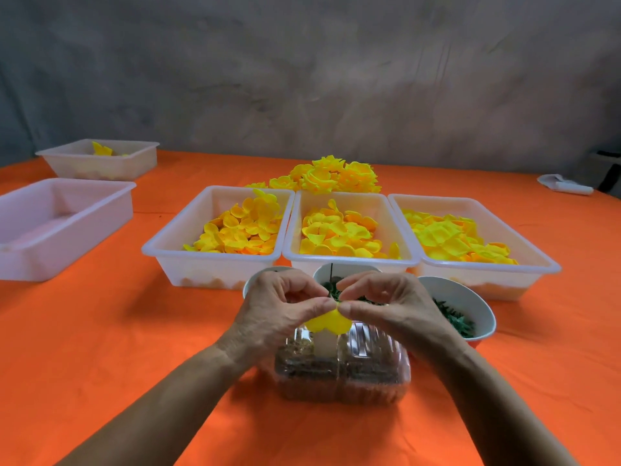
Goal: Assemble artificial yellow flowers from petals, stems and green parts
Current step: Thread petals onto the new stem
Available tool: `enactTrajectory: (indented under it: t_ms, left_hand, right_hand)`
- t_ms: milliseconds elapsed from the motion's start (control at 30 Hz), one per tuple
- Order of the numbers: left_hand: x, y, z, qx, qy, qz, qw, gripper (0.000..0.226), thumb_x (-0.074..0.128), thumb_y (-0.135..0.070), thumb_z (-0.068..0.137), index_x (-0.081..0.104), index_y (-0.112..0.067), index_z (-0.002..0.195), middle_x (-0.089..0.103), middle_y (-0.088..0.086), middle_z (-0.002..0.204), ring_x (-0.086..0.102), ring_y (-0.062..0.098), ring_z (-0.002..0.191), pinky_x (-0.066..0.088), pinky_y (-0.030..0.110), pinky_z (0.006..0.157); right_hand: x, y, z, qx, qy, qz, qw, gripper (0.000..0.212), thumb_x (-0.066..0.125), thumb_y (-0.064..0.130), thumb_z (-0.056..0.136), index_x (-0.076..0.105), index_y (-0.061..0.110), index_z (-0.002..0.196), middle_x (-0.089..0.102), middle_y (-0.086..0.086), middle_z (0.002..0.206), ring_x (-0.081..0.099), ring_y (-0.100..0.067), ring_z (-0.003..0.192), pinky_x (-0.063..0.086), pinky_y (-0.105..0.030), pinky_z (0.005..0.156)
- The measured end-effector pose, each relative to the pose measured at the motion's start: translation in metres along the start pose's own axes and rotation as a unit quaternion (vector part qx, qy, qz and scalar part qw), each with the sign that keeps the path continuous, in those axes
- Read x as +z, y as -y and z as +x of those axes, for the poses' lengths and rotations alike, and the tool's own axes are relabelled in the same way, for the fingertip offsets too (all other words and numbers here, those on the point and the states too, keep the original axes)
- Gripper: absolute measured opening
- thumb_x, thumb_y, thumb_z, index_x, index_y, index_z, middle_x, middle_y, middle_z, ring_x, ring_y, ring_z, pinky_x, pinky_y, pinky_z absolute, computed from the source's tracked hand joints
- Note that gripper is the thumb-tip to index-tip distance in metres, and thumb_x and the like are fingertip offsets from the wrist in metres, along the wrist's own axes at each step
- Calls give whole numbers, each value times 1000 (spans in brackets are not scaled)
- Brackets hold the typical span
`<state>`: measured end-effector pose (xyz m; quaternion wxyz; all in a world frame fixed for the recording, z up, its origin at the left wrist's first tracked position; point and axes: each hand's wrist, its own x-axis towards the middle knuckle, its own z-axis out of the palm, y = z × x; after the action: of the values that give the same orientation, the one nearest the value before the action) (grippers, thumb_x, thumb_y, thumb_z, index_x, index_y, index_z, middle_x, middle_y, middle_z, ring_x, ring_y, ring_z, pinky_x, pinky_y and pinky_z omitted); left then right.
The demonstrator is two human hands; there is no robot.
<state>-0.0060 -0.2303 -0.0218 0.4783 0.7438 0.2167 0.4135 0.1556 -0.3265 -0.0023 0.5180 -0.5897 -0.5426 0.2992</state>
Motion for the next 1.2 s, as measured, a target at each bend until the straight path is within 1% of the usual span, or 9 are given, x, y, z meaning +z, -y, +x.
enactTrajectory:
  t_ms: [67,167,333,433,567,700,900,1100,1200]
  left_hand:
    - [-1,2,1,12,8,8,1000,14,84,-33,60,73,-26,63,66,0,68,61,11,65,49,25,61]
    - [-1,2,2,12,19,2,1000,11,78,-32,60,73,-23,64,66,-1,69,61,10,66,50,23,61]
    - [0,3,1,9,18,4,1000,11,78,-33,59,73,-25,64,67,-3,71,61,6,66,49,19,62]
    - [0,3,2,5,12,9,1000,12,79,-32,58,73,-23,64,67,0,72,62,8,67,50,21,62]
    - [1,2,2,13,6,17,1000,11,79,-31,59,73,-23,63,66,1,71,60,7,66,48,19,61]
    - [1,3,1,18,-3,23,1000,20,84,-36,59,73,-20,65,66,4,71,60,7,65,48,20,60]
    - [1,4,2,22,6,20,1000,9,80,-26,63,72,-28,65,65,-5,68,59,2,64,47,17,60]
    - [0,4,4,25,13,20,999,13,83,-28,63,71,-28,63,66,-4,68,60,3,65,47,16,61]
    - [0,2,3,15,22,17,1000,11,80,-24,65,69,-24,61,65,-3,68,60,3,65,47,17,62]
  right_hand:
    - [-12,1,1,7,-42,47,998,5,77,10,71,75,15,71,74,-5,87,69,-12,80,53,-20,69]
    - [-34,-2,9,-8,-109,-24,994,11,73,2,77,75,13,73,73,1,70,63,-2,63,45,-10,58]
    - [-28,-14,33,9,-29,-273,962,12,73,3,77,77,10,87,74,-5,85,67,-11,78,51,-20,72]
    - [-15,-21,51,-8,23,-391,920,20,66,3,79,76,10,96,73,-9,95,65,-22,90,43,-21,72]
    - [2,-31,68,20,87,-469,879,17,61,5,80,70,19,77,59,-14,86,53,-27,83,31,-23,65]
    - [6,-38,79,36,100,-484,869,27,60,7,82,73,20,101,68,-11,106,60,-30,97,39,-25,71]
    - [2,-39,83,52,87,-436,894,24,64,2,77,77,16,91,72,-4,97,64,-24,91,47,-25,75]
    - [4,-39,81,44,91,-469,877,29,61,6,80,74,22,100,69,-7,107,61,-28,98,46,-28,77]
    - [7,-33,80,36,93,-501,860,24,59,7,81,74,18,96,67,-13,104,59,-33,90,39,-28,65]
